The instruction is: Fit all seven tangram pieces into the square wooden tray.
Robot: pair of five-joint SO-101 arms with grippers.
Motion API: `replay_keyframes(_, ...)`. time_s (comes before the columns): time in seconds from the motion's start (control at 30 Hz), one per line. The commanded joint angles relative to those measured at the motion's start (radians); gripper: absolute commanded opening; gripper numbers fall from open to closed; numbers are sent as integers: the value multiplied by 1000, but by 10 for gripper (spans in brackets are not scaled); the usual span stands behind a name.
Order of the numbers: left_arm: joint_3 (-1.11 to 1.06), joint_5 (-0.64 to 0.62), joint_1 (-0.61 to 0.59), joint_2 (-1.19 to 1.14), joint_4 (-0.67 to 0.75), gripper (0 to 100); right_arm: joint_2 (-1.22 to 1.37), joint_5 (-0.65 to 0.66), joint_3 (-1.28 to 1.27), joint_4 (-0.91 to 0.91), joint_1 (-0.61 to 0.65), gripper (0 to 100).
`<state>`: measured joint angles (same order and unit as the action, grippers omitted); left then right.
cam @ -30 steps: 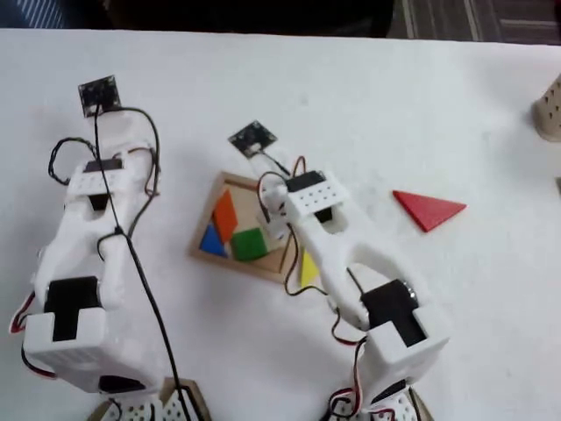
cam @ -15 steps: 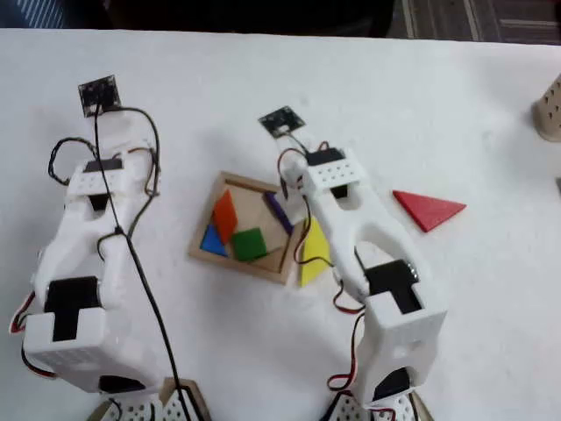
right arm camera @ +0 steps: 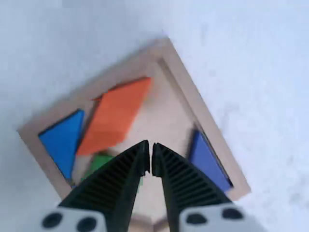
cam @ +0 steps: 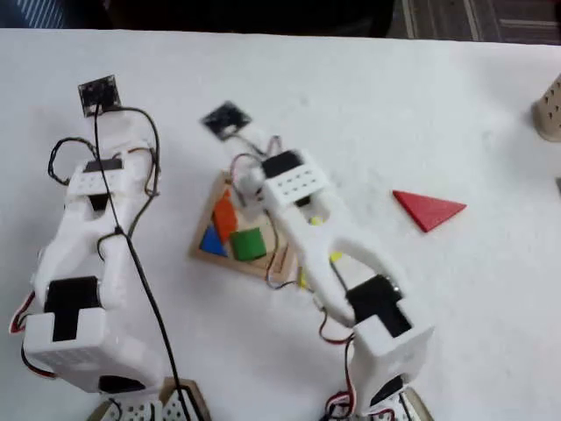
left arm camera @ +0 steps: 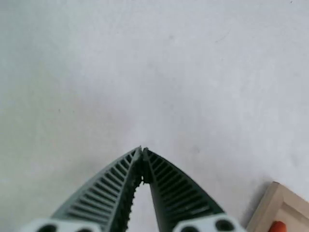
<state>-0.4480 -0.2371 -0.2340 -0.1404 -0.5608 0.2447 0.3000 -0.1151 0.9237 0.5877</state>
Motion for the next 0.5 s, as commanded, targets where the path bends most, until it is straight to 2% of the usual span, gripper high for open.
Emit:
replay_keyframes(0.0,51,0,7,7,25,23,10,12,2,-142,28,21)
replay_keyframes(0.07,51,0,7,7,31,23,28,15,2,-173,30,21)
replay_keyframes(0.2,46,0,7,7,52,23,39,110,0,-171,53,18)
replay_keyframes(0.47,46,0,7,7,52,23,67,153,3,-200,77,18)
